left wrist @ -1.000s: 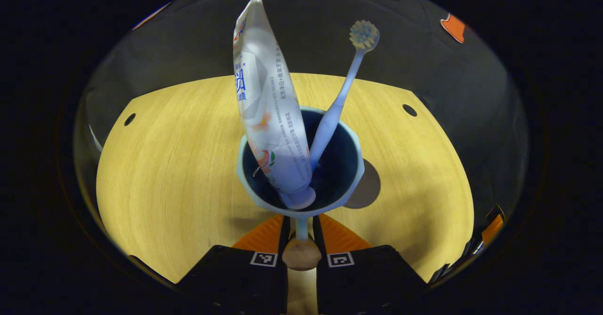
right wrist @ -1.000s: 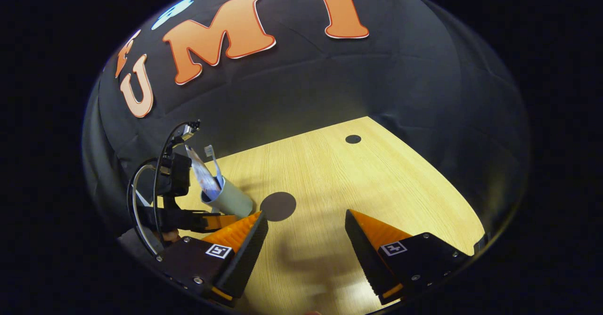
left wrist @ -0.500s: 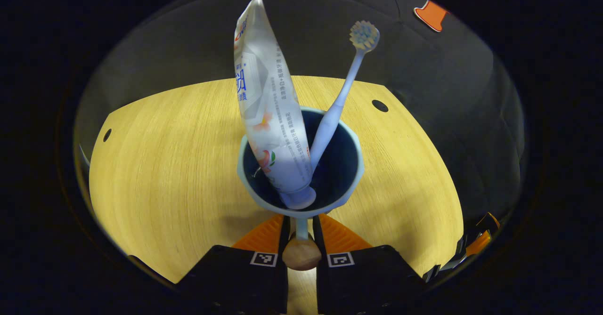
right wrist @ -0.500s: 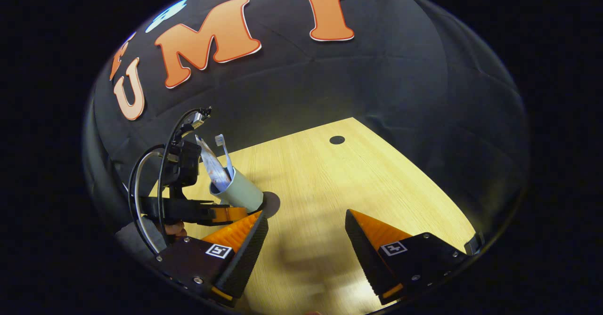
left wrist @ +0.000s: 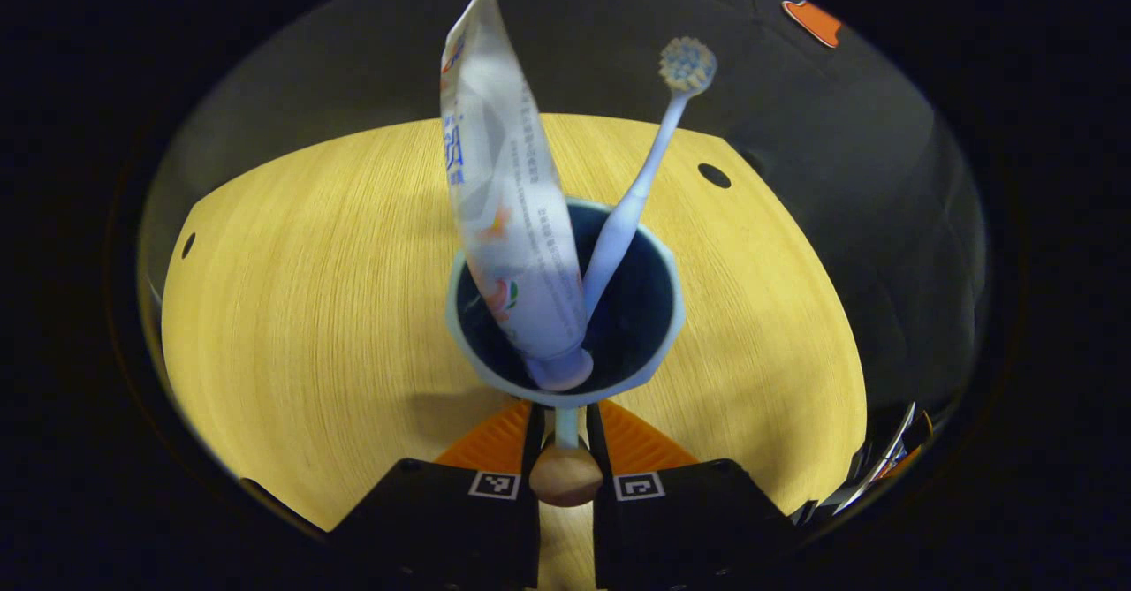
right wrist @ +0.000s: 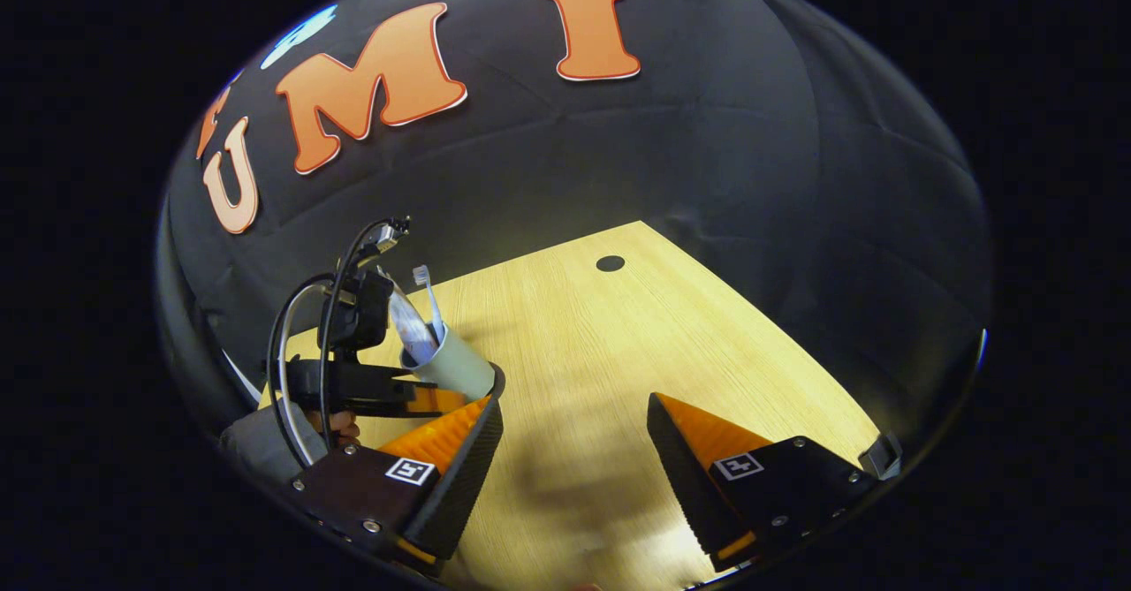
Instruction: Put the toothbrush and toothpaste on the desktop into the cup, then pick up the cup and place it on the coaster on the desktop.
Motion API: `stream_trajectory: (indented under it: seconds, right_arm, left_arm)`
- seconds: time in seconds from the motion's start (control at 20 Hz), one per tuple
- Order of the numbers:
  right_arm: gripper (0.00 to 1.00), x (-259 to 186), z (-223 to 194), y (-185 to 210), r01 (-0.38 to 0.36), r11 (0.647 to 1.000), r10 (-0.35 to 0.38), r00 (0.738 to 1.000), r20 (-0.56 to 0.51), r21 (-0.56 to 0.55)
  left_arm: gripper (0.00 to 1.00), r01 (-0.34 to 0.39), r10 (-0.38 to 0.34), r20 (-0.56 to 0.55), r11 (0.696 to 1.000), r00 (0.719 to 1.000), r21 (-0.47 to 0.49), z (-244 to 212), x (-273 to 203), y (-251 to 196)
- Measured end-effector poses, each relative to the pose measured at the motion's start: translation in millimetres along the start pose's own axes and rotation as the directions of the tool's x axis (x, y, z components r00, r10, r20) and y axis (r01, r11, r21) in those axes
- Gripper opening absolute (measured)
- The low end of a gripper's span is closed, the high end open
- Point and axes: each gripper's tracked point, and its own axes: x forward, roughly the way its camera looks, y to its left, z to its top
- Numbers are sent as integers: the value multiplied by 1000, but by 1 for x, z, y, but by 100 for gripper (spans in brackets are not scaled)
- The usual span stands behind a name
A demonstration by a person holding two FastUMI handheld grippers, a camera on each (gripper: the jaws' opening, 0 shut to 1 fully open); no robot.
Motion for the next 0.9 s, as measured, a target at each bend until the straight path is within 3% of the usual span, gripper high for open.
stream_trajectory:
  seconds: [0.35,0.55,0.8,0.9]
  right_arm:
    - [99,-1,-3,2,-19,1000,19,1000,-7,-6]
    - [99,-3,-2,4,-34,999,34,999,1,-18]
    - [99,-9,7,12,-68,994,71,997,35,-84]
    - [99,-16,18,18,-91,988,100,993,63,-125]
  left_arm:
    - [27,-16,16,-18,1000,1000,8,-4,-3,3]
    - [47,-3,3,-6,1000,1000,-2,-4,-6,6]
    - [85,31,-26,75,997,997,-66,-7,-33,6]
    - [90,24,-13,126,996,992,-89,-6,-51,10]
